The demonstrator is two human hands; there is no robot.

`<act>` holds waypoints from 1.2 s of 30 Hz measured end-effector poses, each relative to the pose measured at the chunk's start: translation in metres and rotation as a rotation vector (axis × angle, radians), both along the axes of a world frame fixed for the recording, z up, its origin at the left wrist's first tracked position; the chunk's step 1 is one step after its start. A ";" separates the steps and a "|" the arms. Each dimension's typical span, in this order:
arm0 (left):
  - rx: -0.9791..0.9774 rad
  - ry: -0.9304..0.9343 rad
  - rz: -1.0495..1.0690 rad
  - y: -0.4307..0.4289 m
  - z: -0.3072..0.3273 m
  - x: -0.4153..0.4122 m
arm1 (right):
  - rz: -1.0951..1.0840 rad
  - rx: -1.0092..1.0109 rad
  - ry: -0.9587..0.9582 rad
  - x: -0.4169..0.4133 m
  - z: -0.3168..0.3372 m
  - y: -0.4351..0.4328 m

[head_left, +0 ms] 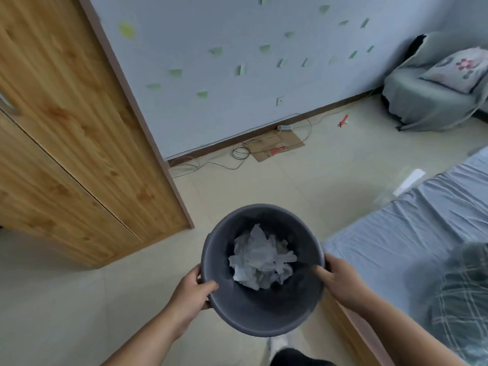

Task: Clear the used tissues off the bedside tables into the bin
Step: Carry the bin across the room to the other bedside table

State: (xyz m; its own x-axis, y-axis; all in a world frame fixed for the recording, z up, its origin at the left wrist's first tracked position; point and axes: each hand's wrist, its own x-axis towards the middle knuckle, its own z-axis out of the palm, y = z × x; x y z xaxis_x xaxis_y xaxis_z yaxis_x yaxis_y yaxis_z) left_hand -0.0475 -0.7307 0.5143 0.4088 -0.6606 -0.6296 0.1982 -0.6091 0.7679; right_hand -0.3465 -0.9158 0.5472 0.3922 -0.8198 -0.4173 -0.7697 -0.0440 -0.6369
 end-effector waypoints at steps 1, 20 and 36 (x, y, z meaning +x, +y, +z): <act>-0.002 -0.009 -0.016 -0.022 0.000 0.009 | -0.020 -0.003 0.000 0.007 -0.003 -0.016; 0.091 -0.007 0.016 -0.360 0.001 0.193 | -0.003 0.093 -0.057 0.186 -0.024 -0.361; -0.001 -0.078 -0.505 -0.739 0.010 0.282 | -0.437 0.065 -0.007 0.226 0.001 -0.578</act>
